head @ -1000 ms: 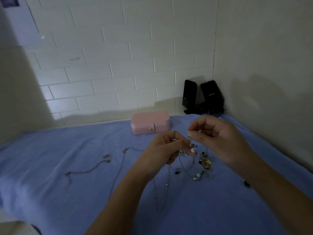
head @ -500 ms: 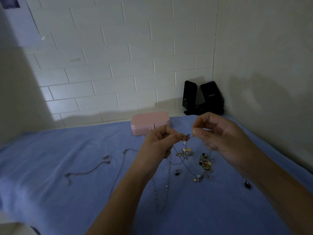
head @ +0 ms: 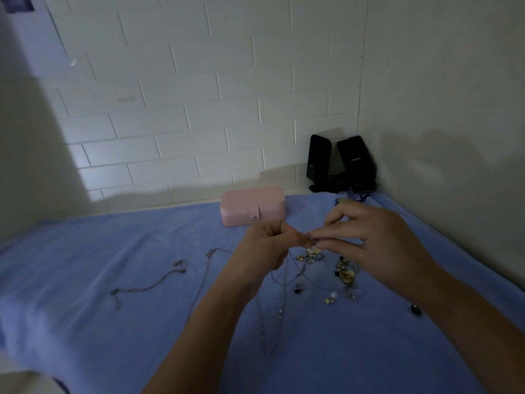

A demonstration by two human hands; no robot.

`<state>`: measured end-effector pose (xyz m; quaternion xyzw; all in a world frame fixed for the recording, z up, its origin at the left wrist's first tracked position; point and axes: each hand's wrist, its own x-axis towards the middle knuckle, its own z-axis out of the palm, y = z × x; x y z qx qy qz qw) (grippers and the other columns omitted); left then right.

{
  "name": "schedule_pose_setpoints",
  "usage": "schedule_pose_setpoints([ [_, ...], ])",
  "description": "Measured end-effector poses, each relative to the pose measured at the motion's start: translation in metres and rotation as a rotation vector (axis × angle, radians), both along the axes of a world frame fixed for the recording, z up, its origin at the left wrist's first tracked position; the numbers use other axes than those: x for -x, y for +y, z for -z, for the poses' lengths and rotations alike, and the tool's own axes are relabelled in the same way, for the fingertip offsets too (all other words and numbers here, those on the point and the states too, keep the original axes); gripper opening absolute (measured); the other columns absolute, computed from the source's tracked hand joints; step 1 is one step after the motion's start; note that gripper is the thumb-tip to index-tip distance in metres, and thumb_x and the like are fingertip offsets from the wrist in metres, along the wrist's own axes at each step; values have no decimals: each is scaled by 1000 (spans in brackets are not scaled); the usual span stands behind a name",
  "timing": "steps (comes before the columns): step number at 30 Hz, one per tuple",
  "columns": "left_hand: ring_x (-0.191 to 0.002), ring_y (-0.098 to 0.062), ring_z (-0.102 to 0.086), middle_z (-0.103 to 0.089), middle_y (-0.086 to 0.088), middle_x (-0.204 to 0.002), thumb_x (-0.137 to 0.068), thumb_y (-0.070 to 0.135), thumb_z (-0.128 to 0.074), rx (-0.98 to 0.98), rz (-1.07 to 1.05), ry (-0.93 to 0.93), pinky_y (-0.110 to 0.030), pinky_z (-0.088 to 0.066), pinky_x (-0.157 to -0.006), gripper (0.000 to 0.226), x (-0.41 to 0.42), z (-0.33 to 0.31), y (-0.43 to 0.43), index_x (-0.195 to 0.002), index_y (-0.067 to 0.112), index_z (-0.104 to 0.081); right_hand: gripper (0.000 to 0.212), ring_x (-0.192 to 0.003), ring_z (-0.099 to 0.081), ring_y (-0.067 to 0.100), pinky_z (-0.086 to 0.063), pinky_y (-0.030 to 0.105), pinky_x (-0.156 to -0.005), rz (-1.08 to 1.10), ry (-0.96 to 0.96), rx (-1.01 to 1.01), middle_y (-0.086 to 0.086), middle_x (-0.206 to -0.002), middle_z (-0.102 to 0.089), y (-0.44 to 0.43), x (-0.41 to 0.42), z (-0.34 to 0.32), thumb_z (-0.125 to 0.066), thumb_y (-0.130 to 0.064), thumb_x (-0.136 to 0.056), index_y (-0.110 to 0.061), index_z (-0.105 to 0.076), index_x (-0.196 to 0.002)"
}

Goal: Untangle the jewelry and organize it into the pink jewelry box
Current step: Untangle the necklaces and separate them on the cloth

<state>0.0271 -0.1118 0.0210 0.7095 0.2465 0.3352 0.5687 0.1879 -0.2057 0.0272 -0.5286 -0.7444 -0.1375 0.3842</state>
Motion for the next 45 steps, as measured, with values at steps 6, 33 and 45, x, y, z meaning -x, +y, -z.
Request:
schedule_pose_setpoints([
  [6,-42,-9,-20,-29,2,-47,-81,4,-63,19,8,82,-21,-17,-42,31,-1,1,1,-53,16,-61,13,-66,-53,-3,-39,9,-61,-10,56,89,-14,-80,-59,0,4,0,-64,-26,-84,-21,-75,-85],
  [33,-38,-3,-29,-64,1,-62,-83,12,-64,-3,-107,246,-13,-25,-38,12,-5,8,3,-76,3,-68,14,-67,-54,13,-42,20,-59,144,205,311,-1,-76,-57,11,22,19,-53,-8,-91,-8,-57,-77],
  [45,-40,-3,-29,-66,8,-62,-94,35,-51,67,-75,150,-14,-27,-40,33,-5,6,1,-75,14,-69,21,-65,-58,16,-52,31,-72,-223,1270,714,3,-62,-59,7,8,2,-43,-4,-96,-4,-55,-78],
])
